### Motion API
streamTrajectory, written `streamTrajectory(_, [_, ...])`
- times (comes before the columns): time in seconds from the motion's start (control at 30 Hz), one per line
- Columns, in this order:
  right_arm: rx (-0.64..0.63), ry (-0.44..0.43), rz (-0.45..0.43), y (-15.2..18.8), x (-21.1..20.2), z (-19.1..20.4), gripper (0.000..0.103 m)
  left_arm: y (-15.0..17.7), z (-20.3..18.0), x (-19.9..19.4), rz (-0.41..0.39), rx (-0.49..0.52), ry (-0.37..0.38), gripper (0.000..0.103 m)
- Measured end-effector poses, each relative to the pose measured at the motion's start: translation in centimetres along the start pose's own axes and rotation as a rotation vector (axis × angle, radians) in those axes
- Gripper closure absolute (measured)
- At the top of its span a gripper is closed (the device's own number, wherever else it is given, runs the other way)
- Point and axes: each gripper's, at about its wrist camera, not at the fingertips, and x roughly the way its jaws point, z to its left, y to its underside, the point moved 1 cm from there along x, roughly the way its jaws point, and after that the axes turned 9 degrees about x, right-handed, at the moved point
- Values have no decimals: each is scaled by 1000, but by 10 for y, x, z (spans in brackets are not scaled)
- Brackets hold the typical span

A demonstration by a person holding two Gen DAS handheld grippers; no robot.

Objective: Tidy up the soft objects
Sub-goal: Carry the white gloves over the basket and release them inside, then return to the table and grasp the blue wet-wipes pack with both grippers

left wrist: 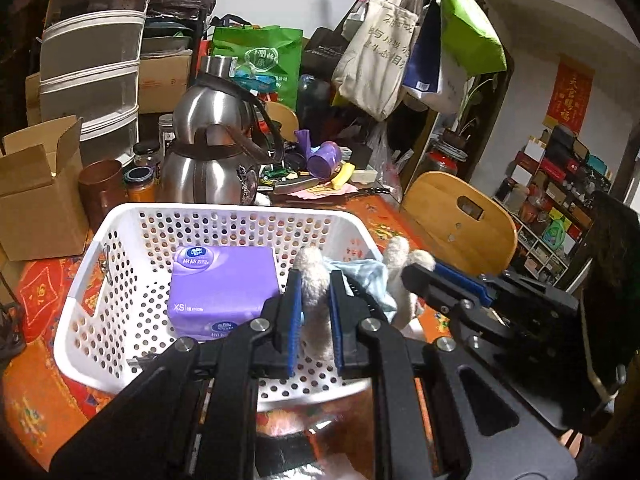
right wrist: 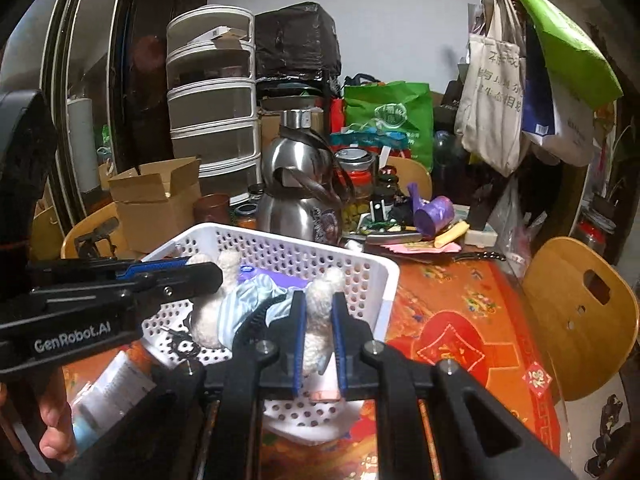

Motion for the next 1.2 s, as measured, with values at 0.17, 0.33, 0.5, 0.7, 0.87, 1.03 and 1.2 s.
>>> streamTrajectory(0.17, [1, 3, 8, 5, 6, -4, 84, 10, 11, 19, 25, -19, -28, 41])
streamTrajectory(0.33, [29, 8, 28, 15, 9, -13, 28, 19, 25, 7, -9, -30, -76, 22])
streamTrajectory(0.5, [59, -8, 49, 13, 8, -11, 27, 22, 35, -3, -9, -37, -76, 21])
streamTrajectory(0.7, [41, -4, 61, 16, 8, -1, 27, 30, 47, -10, 3, -54, -81, 21])
streamTrajectory(0.87, [55, -6, 57, 15, 4, 0, 27, 38, 55, -18, 9, -57, -95, 21])
streamTrajectory(1.03, [90, 3, 60, 20, -9, 1, 27, 51, 58, -35, 44, -9, -106, 21])
streamTrajectory(1.2, [102, 13, 100, 56, -36, 14, 21, 91, 63, -84, 61, 12, -148, 21])
